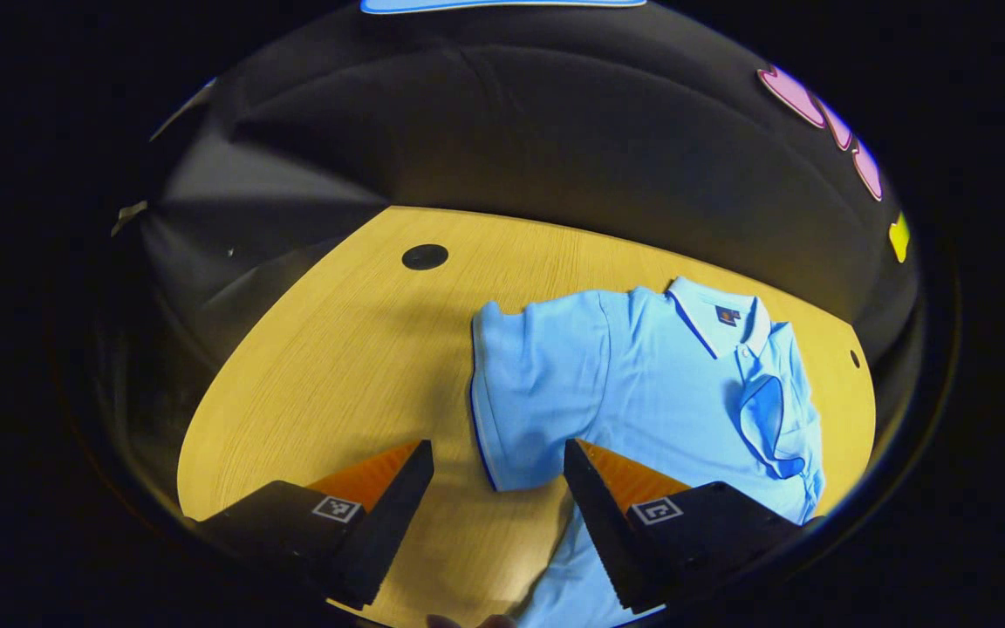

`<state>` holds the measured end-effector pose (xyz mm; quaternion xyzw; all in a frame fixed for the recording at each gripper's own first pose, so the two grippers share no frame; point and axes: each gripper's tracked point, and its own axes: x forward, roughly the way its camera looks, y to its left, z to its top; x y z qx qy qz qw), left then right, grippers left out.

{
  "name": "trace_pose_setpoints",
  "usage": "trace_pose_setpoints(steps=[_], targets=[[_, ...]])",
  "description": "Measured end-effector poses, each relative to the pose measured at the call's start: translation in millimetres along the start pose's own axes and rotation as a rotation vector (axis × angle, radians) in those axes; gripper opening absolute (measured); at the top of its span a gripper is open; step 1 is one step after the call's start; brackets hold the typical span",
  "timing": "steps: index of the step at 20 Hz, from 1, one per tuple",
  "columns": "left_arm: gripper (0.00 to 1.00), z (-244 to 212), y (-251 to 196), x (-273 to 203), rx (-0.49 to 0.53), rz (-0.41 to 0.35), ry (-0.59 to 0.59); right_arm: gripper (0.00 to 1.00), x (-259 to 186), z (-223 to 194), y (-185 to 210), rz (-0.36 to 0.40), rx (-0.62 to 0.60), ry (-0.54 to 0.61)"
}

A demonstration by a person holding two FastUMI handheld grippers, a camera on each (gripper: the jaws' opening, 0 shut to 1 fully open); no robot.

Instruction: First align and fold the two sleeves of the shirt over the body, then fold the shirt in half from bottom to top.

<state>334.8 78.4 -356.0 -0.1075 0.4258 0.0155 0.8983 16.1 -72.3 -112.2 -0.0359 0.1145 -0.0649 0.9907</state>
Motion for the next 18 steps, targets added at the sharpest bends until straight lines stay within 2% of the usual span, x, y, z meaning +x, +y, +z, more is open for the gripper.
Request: trace_pose_setpoints(steps=[4,8,10,11,12,14,15,16,18], targets=[[0.97,1,4,18,0.003,0.020,0.029,0.95,0,-4,-4,-0.003,0.019,0.021],[0.96,4,4,24,0.047,0.037,0.046,0.95,4,-6,-7,-0.011,0.038,0.029],[0.99,4,0,26,0.061,0.021,0.054,0.95,4,-6,-8,-0.011,0.042,0.032],[0.92,4,-4,26,0.067,0.020,0.051,0.95,5,-7,-7,-0.009,0.044,0.033],[0.82,3,-6,26,0.072,0.013,0.055,0.95,5,-6,-7,-0.009,0.046,0.033],[0.71,3,-13,24,0.080,0.001,0.054,0.95,5,-6,-5,-0.009,0.056,0.034],[0.53,3,-14,26,0.080,0.001,0.053,0.95,4,-6,-6,-0.010,0.059,0.035],[0.47,4,-17,26,0.075,-0.007,0.050,0.95,4,-7,-7,-0.011,0.061,0.037],[0.27,6,-21,23,0.075,-0.017,0.045,0.95,4,-9,-8,-0.012,0.061,0.038]])
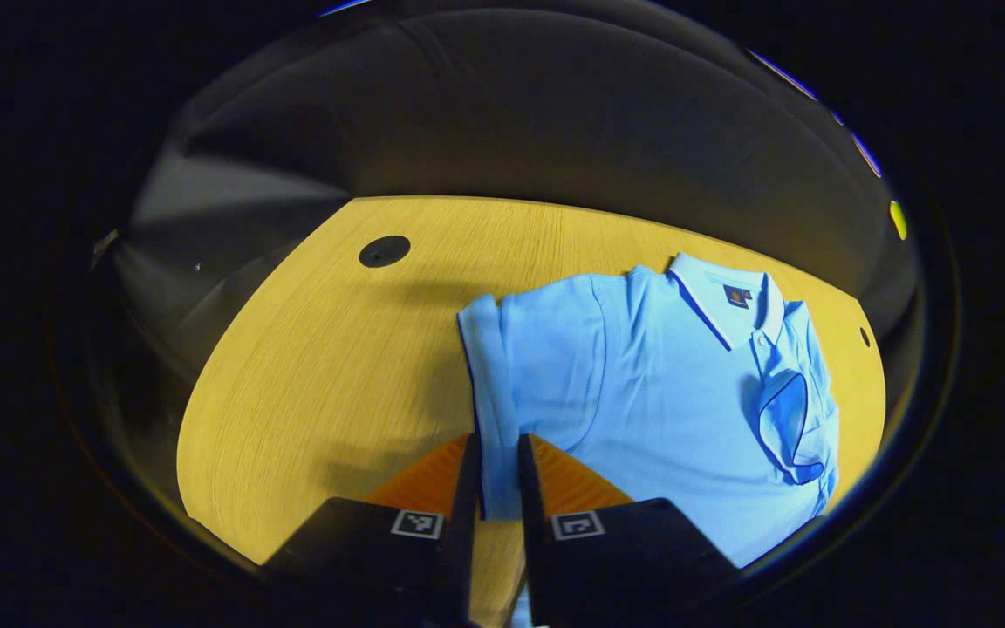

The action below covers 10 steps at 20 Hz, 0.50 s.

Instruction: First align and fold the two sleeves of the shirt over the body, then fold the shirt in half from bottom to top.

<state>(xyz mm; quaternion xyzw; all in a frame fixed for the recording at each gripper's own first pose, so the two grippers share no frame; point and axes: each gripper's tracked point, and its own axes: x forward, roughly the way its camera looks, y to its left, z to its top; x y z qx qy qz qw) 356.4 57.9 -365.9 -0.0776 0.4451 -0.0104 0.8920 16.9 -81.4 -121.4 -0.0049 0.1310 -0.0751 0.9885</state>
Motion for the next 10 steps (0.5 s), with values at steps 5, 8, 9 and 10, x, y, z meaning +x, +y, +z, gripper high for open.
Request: trace_pose_setpoints(steps=[5,8,9,10], targets=[[0.07,0,-2,1,-0.005,-0.021,0.010,0.95,-3,-5,-5,-0.007,0.001,0.011],[0.06,0,-11,-6,-0.015,-0.041,0.011,0.95,-4,-10,-9,-0.011,0.004,0.018],[0.06,6,-18,-11,-0.017,-0.059,-0.016,0.95,-4,-11,-9,-0.010,0.005,0.022],[0.06,14,-28,-18,-0.019,-0.084,-0.049,0.95,-4,-12,-9,-0.011,0.007,0.023]])
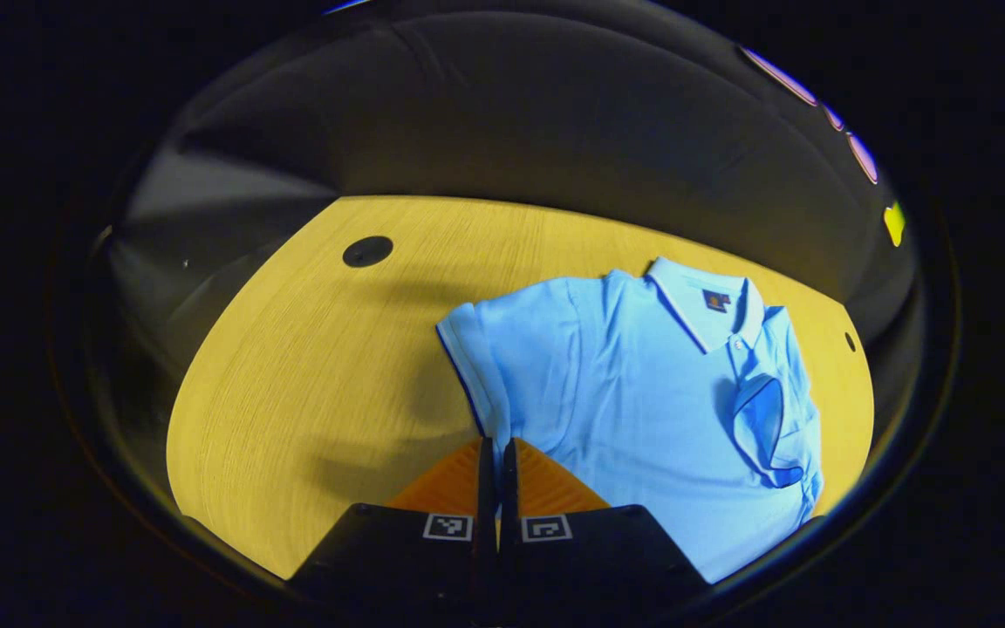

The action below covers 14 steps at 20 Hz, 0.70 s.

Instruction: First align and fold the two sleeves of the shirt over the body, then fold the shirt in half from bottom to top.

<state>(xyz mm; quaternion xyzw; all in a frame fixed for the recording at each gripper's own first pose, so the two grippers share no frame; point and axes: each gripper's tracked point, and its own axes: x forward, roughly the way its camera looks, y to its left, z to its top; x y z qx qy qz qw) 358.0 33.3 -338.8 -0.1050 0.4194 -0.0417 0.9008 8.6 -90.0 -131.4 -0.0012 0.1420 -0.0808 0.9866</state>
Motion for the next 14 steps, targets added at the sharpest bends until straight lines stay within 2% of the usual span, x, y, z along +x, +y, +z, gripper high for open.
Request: trace_pose_setpoints(steps=[1,2,3,8,11,14], targets=[[0.06,10,-13,-10,-0.007,-0.032,-0.038,0.95,0,-1,-2,-0.001,0.001,0.002],[0.01,20,-32,-21,-0.011,-0.072,-0.074,0.95,0,-2,-4,-0.002,0.003,0.002],[0.06,21,-55,-32,0.002,-0.112,-0.089,0.95,-1,-1,-5,-0.004,0.006,0.000],[0.06,6,-167,-65,0.129,-0.293,-0.105,0.95,-2,-4,-13,-0.010,0.006,0.002],[0.06,-14,-208,-46,0.218,-0.324,-0.063,0.95,-9,-6,-23,-0.022,0.001,0.000],[0.06,-35,-221,-22,0.266,-0.308,-0.006,0.95,-7,-10,-27,-0.035,0.007,0.017]])
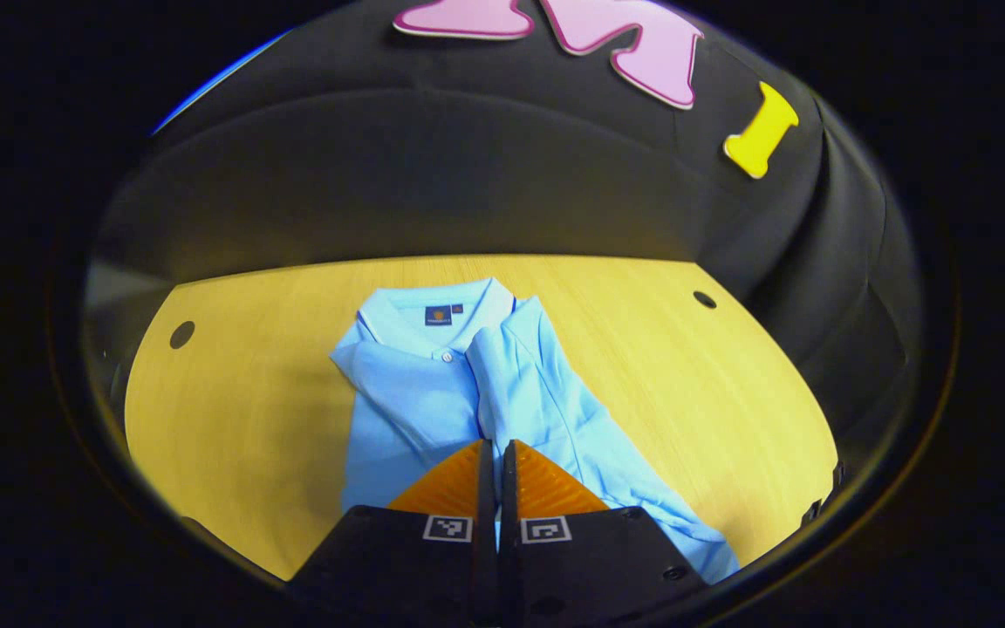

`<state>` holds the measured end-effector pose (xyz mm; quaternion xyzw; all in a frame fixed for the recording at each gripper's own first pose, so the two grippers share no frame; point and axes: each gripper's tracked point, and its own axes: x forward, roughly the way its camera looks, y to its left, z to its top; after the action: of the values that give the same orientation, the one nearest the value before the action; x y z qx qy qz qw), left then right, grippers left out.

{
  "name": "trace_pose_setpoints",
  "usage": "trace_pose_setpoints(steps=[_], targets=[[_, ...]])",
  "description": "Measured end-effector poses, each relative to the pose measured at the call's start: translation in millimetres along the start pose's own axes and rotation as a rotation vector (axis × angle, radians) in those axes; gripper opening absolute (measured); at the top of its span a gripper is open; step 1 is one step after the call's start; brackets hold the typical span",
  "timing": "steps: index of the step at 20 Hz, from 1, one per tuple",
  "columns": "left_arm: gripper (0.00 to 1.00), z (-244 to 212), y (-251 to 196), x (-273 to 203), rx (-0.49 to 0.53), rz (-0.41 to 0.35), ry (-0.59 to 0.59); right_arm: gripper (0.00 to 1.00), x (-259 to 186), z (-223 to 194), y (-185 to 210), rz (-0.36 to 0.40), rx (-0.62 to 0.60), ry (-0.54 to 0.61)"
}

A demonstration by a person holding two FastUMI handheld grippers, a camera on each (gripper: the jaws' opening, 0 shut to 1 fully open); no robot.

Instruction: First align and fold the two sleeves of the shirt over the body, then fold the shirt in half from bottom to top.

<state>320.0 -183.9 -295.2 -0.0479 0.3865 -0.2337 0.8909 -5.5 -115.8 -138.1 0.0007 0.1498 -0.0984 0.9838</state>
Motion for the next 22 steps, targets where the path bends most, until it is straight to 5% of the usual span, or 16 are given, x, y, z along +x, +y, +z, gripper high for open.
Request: trace_pose_setpoints(steps=[5,9,14,16,22], targets=[[0.09,-1,1,13,0.030,0.026,-0.029,0.95,2,-8,-7,-0.004,0.015,0.012],[0.93,23,12,-15,0.158,0.157,-0.194,0.98,6,-8,-6,0.001,0.031,0.020],[0.99,2,13,-146,0.122,0.199,-0.344,0.97,-3,-42,-12,0.025,0.144,0.150],[0.99,-70,15,-216,0.042,0.206,-0.286,0.98,-20,-87,-13,0.017,0.210,0.277],[0.99,-208,37,-273,-0.056,0.293,-0.100,0.99,-65,-162,3,0.023,0.143,0.426]])
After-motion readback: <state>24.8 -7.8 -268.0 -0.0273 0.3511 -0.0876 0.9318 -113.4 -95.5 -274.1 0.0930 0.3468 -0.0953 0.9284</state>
